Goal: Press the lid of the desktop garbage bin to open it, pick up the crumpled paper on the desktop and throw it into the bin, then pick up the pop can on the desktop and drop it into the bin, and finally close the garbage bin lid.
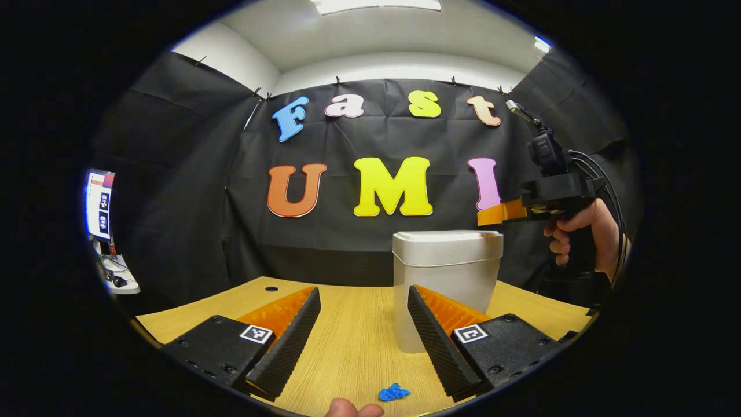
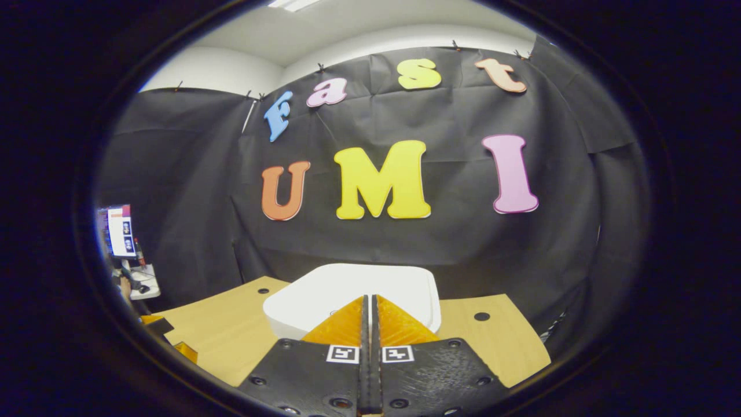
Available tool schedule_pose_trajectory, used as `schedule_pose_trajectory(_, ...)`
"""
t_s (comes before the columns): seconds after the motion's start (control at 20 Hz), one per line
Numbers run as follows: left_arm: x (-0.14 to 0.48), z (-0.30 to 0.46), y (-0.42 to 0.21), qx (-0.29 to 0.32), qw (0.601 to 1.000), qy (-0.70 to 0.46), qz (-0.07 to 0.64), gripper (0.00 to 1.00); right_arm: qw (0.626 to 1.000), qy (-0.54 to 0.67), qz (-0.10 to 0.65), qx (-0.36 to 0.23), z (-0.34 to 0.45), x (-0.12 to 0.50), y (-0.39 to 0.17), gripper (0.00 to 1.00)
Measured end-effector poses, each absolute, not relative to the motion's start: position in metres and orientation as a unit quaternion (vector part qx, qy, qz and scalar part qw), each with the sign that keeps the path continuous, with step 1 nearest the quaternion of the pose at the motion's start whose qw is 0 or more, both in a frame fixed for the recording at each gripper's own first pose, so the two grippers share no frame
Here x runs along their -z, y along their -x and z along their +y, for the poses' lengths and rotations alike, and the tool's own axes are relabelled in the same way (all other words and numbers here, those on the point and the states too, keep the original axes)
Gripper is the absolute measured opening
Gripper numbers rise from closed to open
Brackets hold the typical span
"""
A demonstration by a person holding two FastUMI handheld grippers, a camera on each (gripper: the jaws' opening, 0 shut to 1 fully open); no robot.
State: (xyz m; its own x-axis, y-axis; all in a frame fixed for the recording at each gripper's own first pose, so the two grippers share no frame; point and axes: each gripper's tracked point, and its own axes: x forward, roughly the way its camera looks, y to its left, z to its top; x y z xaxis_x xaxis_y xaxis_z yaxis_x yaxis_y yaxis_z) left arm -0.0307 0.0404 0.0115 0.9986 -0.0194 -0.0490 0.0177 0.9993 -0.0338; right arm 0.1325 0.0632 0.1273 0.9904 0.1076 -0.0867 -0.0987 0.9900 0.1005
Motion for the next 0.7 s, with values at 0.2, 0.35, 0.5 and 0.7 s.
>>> schedule_pose_trajectory(0.2, -0.005, 0.044, 0.028, 0.005, 0.999, 0.009, 0.030, 0.98, 0.997, -0.019, 0.056, -0.057, 0.074, -0.118, -0.146, 0.00)
schedule_pose_trajectory(0.35, 0.001, 0.042, 0.027, 0.008, 0.999, 0.015, 0.037, 0.98, 0.995, -0.015, 0.075, -0.069, 0.077, -0.109, -0.148, 0.00)
schedule_pose_trajectory(0.5, 0.004, 0.039, 0.026, 0.011, 0.999, 0.021, 0.038, 0.98, 0.993, -0.006, 0.089, -0.080, 0.078, -0.100, -0.148, 0.02)
schedule_pose_trajectory(0.7, 0.008, 0.032, 0.027, 0.017, 0.999, 0.022, 0.043, 0.98, 0.995, -0.027, 0.065, -0.076, 0.076, -0.113, -0.145, 0.01)
